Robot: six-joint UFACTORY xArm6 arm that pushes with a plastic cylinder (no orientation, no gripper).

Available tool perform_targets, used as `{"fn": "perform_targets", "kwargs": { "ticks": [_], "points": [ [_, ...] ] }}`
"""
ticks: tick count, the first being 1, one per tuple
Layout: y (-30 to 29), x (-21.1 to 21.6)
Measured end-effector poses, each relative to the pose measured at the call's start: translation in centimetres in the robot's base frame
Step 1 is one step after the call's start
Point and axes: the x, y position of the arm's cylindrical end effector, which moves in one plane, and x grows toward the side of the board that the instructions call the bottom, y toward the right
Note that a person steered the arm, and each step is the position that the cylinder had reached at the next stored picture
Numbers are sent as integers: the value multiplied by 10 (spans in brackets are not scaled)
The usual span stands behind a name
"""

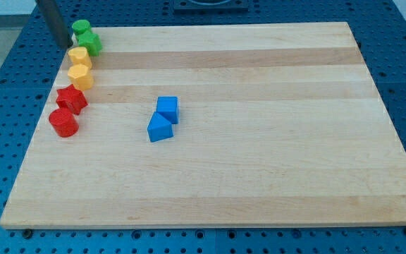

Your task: Move green circle away from green star

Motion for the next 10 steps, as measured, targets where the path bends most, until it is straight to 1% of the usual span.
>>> {"fn": "perform_targets", "kwargs": {
  "ticks": [1,4,5,7,9,10],
  "points": [
    [0,-19],
    [8,-29],
    [35,-29],
    [115,-29],
    [148,-26],
    [163,-16]
  ]
}}
